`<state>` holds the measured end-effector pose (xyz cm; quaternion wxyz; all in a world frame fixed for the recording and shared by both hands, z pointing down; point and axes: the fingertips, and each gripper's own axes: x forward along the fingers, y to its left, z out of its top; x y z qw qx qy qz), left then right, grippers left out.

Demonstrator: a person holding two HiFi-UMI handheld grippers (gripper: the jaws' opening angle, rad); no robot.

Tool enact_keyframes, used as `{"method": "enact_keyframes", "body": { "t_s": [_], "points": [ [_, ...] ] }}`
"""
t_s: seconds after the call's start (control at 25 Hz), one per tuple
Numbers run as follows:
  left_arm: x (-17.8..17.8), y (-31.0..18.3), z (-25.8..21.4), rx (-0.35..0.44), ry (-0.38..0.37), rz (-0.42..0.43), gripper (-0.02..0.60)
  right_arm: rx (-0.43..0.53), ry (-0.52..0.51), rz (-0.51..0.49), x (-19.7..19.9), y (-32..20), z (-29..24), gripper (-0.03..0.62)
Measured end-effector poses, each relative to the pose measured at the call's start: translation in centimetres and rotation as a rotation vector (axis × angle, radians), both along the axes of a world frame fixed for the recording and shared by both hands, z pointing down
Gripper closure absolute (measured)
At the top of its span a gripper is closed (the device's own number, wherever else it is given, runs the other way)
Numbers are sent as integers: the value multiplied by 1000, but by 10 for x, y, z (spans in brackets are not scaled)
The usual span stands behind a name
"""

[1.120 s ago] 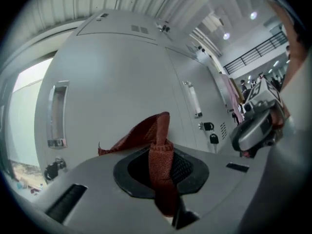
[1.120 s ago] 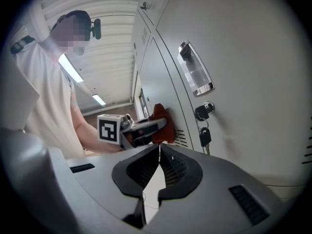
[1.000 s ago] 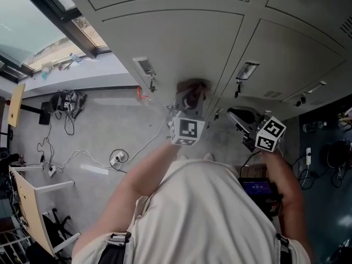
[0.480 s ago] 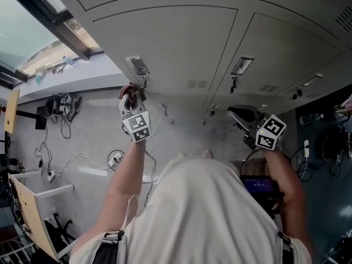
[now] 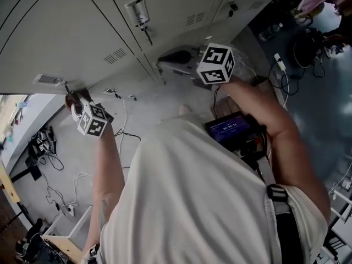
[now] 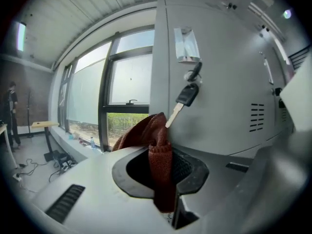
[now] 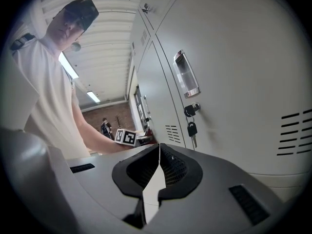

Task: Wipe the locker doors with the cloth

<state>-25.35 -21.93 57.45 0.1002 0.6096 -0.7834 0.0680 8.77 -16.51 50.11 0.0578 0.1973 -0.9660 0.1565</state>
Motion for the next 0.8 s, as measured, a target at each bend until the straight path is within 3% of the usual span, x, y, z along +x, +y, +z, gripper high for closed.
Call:
{"method": "enact_keyframes", "body": {
  "t_s": [0.16, 0.28, 0.36, 0.6, 0.8],
  "points": [
    [56, -4, 6, -5, 6, 145, 545, 1, -17, -1, 6, -2, 0, 577],
    [75, -6, 5, -11, 28, 132, 545, 6, -30, -16, 9, -4, -3, 577],
    [97, -5, 7, -18, 30, 174, 545, -1, -38, -14, 18, -4, -1, 577],
    [227, -16, -2, -20, -7, 568, 545, -4, -41, -8, 32, -9, 4, 576],
    [303, -14, -20, -4, 8, 807, 545, 19, -30, -44, 36, -8, 2, 577]
  ]
}}
